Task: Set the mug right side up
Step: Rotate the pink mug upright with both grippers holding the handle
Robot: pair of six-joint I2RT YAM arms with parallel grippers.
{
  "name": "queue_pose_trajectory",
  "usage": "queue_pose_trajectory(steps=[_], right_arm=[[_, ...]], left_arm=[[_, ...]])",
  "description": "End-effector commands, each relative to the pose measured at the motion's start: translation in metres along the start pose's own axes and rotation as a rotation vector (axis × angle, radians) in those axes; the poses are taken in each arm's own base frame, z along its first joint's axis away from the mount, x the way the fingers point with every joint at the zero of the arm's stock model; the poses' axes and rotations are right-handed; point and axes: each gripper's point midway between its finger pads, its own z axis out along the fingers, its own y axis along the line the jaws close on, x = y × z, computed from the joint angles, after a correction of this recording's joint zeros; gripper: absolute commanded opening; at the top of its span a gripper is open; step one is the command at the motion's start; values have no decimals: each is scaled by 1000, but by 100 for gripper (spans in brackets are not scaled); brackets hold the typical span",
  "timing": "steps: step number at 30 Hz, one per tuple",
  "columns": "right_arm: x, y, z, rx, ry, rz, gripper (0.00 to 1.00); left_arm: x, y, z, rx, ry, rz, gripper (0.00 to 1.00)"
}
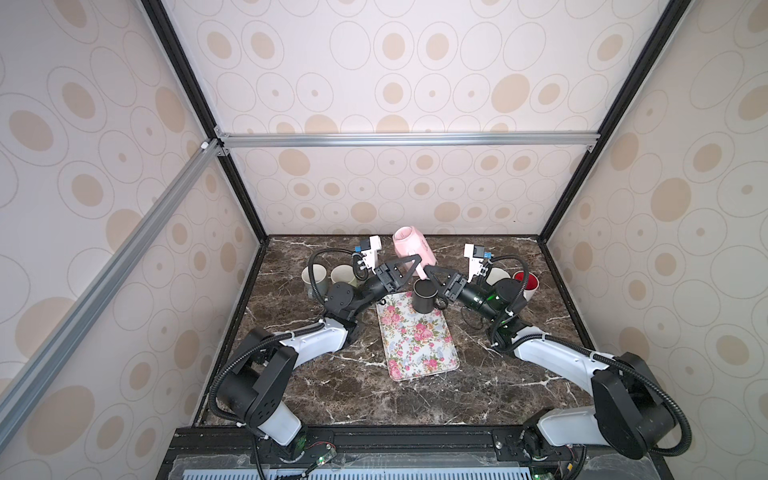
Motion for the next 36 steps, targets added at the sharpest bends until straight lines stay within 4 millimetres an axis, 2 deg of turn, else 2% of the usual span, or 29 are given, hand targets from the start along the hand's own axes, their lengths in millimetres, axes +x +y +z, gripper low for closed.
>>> queue_pose_trajectory(steps=[1, 8, 12, 17, 20, 25, 31, 36], right_arm=[[-24, 73, 2, -243, -50, -195, 40], [-30, 62, 18, -260, -84, -171, 43], [-31, 54, 22, -245, -97, -173, 44], [-34, 53, 23, -230, -107, -206, 44], [-35, 54, 22, -216, -109, -233, 35], [-40, 61, 28, -247, -116, -227, 26], [-38, 67, 36, -311, -94, -220, 28], [-40, 67, 37, -329, -106, -213, 33]], left_arm=[[11, -7, 6, 43, 62, -56, 0], [8, -2, 1, 41, 29, -96, 0], [6, 6, -3, 8, -1, -116, 0], [0, 10, -6, -8, -25, -150, 0], [-5, 13, -11, -24, -57, -173, 0], [-12, 18, -13, 3, -62, -233, 0], [-7, 23, -2, -63, 10, -207, 0], [-1, 27, -3, -77, 38, -237, 0]])
